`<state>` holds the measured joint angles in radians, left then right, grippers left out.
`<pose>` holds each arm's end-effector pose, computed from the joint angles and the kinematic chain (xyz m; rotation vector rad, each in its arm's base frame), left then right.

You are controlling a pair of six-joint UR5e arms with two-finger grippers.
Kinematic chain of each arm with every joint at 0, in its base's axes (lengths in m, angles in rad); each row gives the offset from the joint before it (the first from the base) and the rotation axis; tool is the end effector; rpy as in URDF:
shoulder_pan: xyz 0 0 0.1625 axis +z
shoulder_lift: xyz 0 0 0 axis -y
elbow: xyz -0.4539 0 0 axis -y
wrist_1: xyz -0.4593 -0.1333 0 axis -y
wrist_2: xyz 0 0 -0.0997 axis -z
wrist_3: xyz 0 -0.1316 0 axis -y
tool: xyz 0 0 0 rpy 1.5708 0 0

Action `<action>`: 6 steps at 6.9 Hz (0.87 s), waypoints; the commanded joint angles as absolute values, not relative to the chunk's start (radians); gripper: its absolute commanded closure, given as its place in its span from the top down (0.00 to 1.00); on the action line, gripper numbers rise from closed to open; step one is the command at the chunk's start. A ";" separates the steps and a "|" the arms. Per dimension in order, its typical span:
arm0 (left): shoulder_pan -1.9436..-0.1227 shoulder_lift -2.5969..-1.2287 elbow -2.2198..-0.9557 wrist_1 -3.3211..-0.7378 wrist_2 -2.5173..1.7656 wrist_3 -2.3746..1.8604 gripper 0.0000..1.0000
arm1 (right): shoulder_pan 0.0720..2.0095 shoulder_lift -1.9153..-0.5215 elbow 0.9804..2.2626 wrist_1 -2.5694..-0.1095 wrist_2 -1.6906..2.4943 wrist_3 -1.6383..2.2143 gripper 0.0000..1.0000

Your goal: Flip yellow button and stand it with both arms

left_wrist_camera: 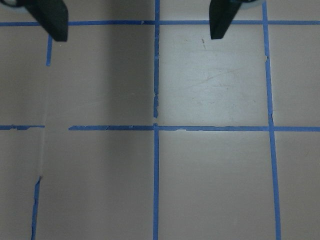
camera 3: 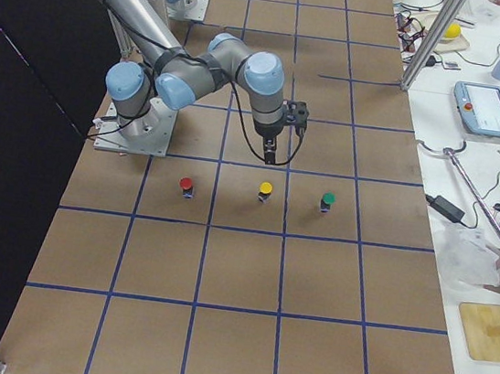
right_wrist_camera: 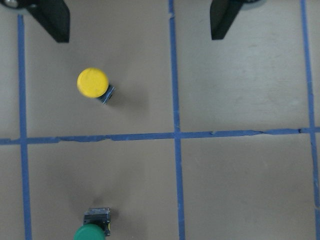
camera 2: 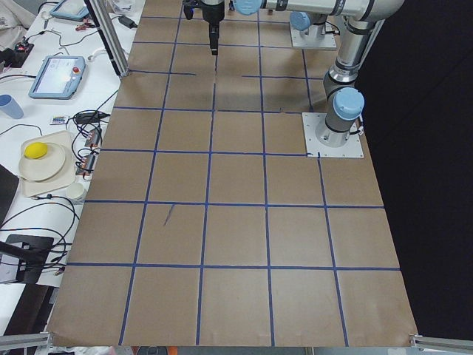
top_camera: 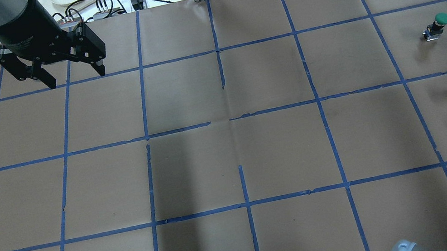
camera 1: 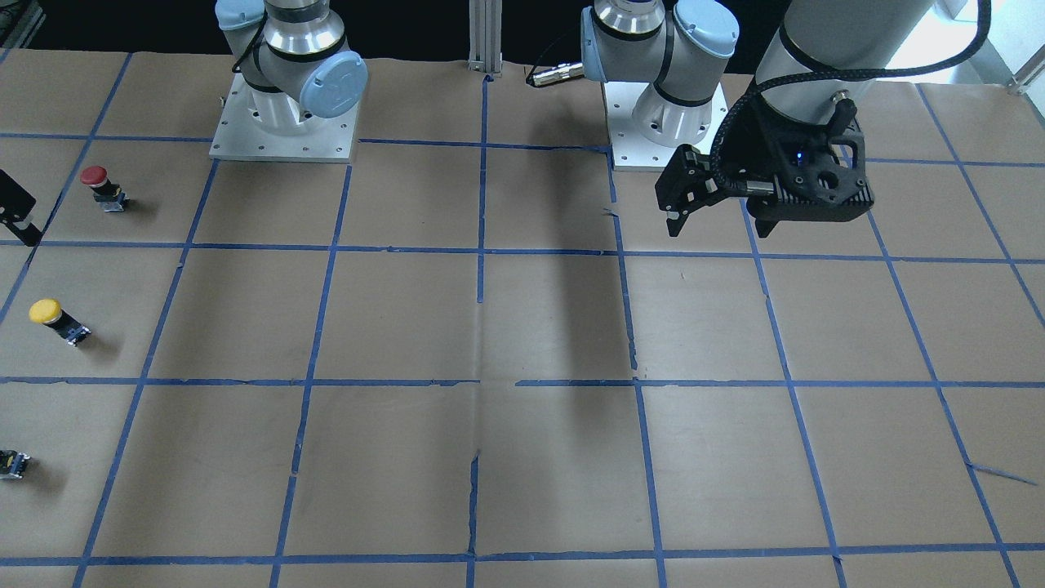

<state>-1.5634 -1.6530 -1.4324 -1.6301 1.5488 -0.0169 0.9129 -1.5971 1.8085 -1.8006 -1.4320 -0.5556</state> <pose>-0.1318 -0.5961 0.5088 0.0379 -3.1194 -0.0050 -0.2098 -0.5193 0.3914 0.1532 3.0308 -0.1432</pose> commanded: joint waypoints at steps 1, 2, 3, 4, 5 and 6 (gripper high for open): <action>-1.563 -1.654 -1.430 -1.629 1.549 -0.017 1.00 | 1.142 -1.597 1.677 -1.602 -1.523 -0.077 1.00; -1.563 -1.654 -1.430 -1.629 1.549 -0.017 1.00 | 1.270 -1.597 1.646 -1.535 -1.572 0.118 1.00; -1.563 -1.654 -1.430 -1.629 1.549 -0.017 1.00 | 1.407 -1.606 1.617 -1.508 -1.583 0.278 1.00; -1.563 -1.654 -1.430 -1.629 1.549 -0.017 1.00 | 1.524 -1.615 1.577 -1.461 -1.626 0.401 1.00; -1.563 -1.654 -1.430 -1.629 1.549 -0.017 1.00 | 1.590 -1.615 1.548 -1.419 -1.620 0.522 1.00; -1.563 -1.654 -1.428 -1.629 1.549 -0.017 1.00 | 1.632 -1.623 1.549 -1.410 -1.614 0.532 1.00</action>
<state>-1.5631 -1.6536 -1.4291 -1.6291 1.5493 -0.0169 1.5638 -1.6161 1.5626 -1.4359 -1.6148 0.4680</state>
